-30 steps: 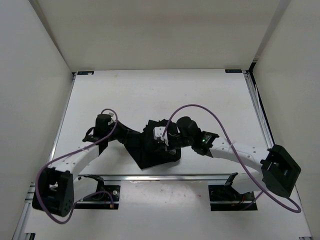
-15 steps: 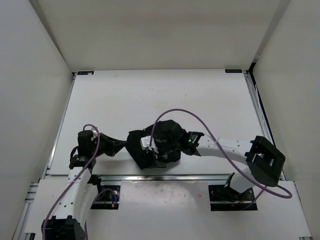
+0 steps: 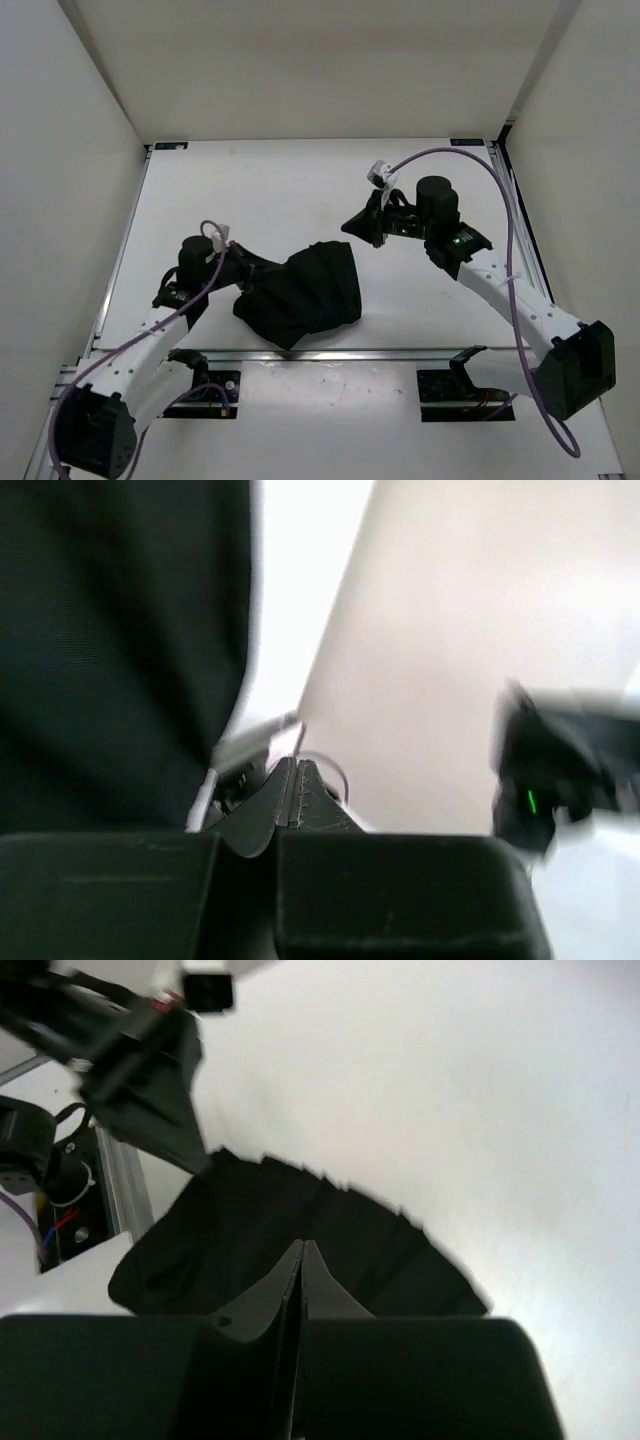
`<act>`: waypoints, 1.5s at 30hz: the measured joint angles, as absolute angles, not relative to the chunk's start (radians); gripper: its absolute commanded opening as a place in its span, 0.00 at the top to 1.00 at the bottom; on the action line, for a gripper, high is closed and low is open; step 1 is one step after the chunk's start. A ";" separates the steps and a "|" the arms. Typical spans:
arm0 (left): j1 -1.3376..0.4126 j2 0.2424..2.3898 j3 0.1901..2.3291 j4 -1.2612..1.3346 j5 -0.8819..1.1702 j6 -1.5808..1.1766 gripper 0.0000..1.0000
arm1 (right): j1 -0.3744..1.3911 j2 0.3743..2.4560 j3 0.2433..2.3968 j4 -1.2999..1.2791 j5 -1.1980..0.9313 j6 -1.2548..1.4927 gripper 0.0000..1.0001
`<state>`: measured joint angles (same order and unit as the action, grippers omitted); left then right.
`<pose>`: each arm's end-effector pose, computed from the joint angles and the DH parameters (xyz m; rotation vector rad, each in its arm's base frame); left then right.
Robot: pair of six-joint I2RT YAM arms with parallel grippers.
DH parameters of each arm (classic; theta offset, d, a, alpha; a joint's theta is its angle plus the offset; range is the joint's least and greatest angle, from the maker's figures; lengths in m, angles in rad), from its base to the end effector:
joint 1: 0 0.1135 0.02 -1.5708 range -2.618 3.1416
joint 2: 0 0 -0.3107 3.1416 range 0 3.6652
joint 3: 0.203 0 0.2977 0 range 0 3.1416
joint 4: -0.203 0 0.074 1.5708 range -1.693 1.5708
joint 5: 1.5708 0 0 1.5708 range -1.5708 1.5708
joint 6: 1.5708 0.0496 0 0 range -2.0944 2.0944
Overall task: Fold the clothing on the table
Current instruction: Fold the skirt
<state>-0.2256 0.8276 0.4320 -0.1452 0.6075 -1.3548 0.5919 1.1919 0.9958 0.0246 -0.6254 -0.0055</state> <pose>0.1889 -0.0724 0.2262 -0.9212 2.2473 -1.4891 0.2455 0.2000 0.3847 -0.9681 1.5292 0.9654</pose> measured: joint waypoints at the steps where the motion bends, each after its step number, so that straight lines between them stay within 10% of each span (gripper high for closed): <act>1: -0.276 0.860 0.448 -0.098 0.604 -1.363 1.00 | 0.554 1.192 0.970 0.016 -0.624 0.028 1.00; 14: -0.578 0.993 0.378 0.062 0.540 -1.377 1.00 | 0.393 1.159 0.542 0.088 -0.852 0.464 1.00; 27: -0.675 1.243 0.239 0.219 0.522 -1.324 0.86 | 0.416 1.330 0.566 0.244 -1.018 0.621 1.00; 45: -0.568 1.548 0.391 0.269 0.622 -1.131 0.97 | 0.545 1.823 0.832 0.226 -1.232 0.489 1.00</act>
